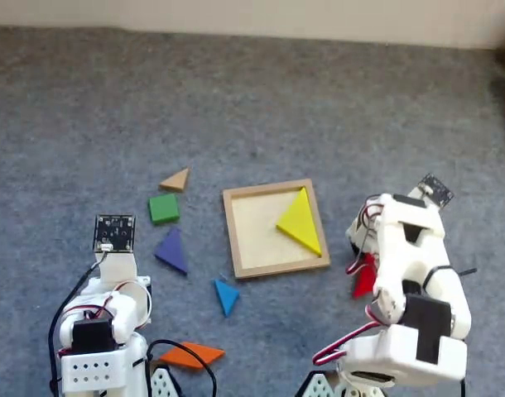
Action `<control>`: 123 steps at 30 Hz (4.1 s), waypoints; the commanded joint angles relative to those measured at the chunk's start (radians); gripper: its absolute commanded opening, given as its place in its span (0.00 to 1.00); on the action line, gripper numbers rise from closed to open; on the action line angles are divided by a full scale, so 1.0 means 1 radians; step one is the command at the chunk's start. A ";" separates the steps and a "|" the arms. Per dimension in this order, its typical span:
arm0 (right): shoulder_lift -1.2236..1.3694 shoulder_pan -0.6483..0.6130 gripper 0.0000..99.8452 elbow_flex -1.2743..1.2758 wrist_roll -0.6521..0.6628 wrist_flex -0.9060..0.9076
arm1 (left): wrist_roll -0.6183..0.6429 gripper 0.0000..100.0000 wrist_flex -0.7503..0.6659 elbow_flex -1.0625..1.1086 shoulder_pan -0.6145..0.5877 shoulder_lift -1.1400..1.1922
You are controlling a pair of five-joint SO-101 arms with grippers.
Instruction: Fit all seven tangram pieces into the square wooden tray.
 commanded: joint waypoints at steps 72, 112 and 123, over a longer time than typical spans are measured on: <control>-0.018 0.128 0.21 -0.140 -0.140 -0.013 | -0.003 0.01 0.006 0.019 -0.016 -0.050; -0.240 -0.622 0.21 -0.159 -0.319 -0.071 | -0.003 0.01 0.006 0.019 -0.016 -0.050; -0.240 -0.685 0.21 -0.130 -0.397 -0.119 | -0.003 0.01 0.006 0.019 -0.016 -0.050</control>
